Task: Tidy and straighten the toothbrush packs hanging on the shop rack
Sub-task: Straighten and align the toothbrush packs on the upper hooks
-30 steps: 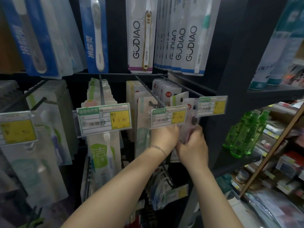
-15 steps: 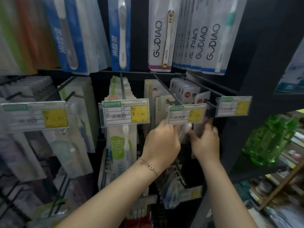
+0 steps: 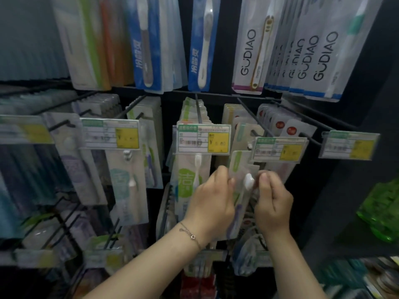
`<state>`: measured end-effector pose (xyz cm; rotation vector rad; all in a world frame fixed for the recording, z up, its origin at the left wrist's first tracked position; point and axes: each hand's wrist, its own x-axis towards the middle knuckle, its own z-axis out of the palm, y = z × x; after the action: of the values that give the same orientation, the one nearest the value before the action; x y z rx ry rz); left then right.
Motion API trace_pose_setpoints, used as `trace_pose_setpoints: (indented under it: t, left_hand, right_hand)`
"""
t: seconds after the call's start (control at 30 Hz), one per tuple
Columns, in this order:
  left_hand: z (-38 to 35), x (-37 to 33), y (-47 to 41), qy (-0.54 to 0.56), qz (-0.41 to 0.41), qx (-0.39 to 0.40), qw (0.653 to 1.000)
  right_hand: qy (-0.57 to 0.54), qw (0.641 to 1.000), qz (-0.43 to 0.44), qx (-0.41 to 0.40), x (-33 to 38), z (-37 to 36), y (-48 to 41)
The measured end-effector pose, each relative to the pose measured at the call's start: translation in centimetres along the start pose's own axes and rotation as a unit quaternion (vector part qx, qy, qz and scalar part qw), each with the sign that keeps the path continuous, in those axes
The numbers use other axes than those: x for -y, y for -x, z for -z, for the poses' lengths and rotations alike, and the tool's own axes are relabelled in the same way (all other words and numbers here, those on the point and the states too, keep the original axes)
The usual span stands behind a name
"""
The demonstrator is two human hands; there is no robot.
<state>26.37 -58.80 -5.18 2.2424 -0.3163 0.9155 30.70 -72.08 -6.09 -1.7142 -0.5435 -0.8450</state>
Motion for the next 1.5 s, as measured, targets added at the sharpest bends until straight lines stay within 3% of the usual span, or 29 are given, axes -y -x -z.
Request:
trace_pose_setpoints:
  t: [0.33,0.5,0.7,0.87,1.5]
  left_hand:
    - [3.7,3.1,3.2,0.047,0.009,-0.080,0.996]
    - [4.7,3.2,4.0,0.144,0.050,-0.146,0.977]
    - [5.9,2.3,1.9,0.227,0.089,-0.168,0.955]
    - [6.5,2.0,0.6,0.264,0.098,-0.136,0.950]
    - [6.8,1.8,0.6,0.252,0.109,-0.037,0.961]
  right_hand:
    - [-0.094,0.986,0.017,0.134,2.9,-4.1,0.0]
    - [-0.099,0.978,0.013,0.183,5.3,-5.2,-1.1]
    - [-0.106,0.985,-0.035,0.134,7.9,-5.7,-2.7]
    - [-0.135,0.983,-0.039,0.122,8.3,-5.4,-3.0]
    - [-0.135,0.987,-0.064,0.062,5.6,-5.4,-2.5]
